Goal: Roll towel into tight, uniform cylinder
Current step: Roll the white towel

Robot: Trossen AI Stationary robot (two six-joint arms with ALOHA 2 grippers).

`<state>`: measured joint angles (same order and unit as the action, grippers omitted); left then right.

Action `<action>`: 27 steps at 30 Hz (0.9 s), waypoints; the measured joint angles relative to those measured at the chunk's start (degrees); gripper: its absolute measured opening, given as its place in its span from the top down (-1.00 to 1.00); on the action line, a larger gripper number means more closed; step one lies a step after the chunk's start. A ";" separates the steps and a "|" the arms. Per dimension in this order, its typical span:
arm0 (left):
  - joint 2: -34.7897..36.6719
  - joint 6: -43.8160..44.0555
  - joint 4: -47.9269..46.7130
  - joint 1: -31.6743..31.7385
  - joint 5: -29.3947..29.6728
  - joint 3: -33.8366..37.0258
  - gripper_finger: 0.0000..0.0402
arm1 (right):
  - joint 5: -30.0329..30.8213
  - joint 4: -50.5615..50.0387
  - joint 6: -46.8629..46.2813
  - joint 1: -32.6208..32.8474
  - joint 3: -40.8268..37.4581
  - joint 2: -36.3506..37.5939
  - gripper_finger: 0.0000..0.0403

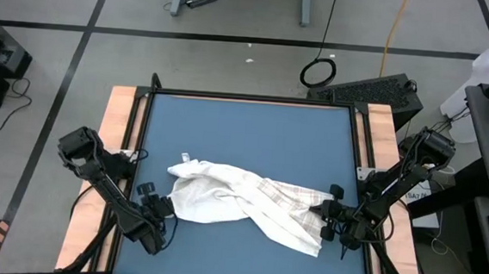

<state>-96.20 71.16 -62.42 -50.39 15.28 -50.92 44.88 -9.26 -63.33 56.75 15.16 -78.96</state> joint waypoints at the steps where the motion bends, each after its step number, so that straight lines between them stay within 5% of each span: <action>1: -0.02 0.04 -0.62 0.00 0.60 -0.02 0.56 | 0.00 0.00 0.13 0.00 0.00 0.00 0.97; 5: -0.02 0.50 -6.66 0.09 4.00 -2.42 0.94 | 0.04 0.00 0.45 0.00 0.00 0.00 0.97; 13: 0.17 -2.77 -27.46 0.14 12.20 -18.71 0.97 | 0.59 -0.28 -0.48 0.00 0.00 -0.02 0.97; 16: 1.95 -15.36 -22.30 0.84 16.09 -24.44 0.97 | 0.88 -0.30 -0.61 0.02 0.00 -0.04 0.97; 19: 1.58 -22.51 -14.86 3.04 12.00 -28.77 0.97 | 0.46 -0.33 -0.74 0.00 0.00 -0.02 0.97; 24: 1.24 -23.12 1.43 5.38 5.38 -29.22 0.90 | -0.86 -0.55 -1.98 -0.07 0.00 0.05 0.97; 27: -0.22 -19.44 1.83 5.10 2.81 -29.12 0.70 | -1.31 -0.55 -2.04 -0.07 0.00 0.05 0.97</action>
<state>-96.42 51.72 -60.60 -45.29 18.08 -80.04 43.58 -9.80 -65.37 56.69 15.16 -78.91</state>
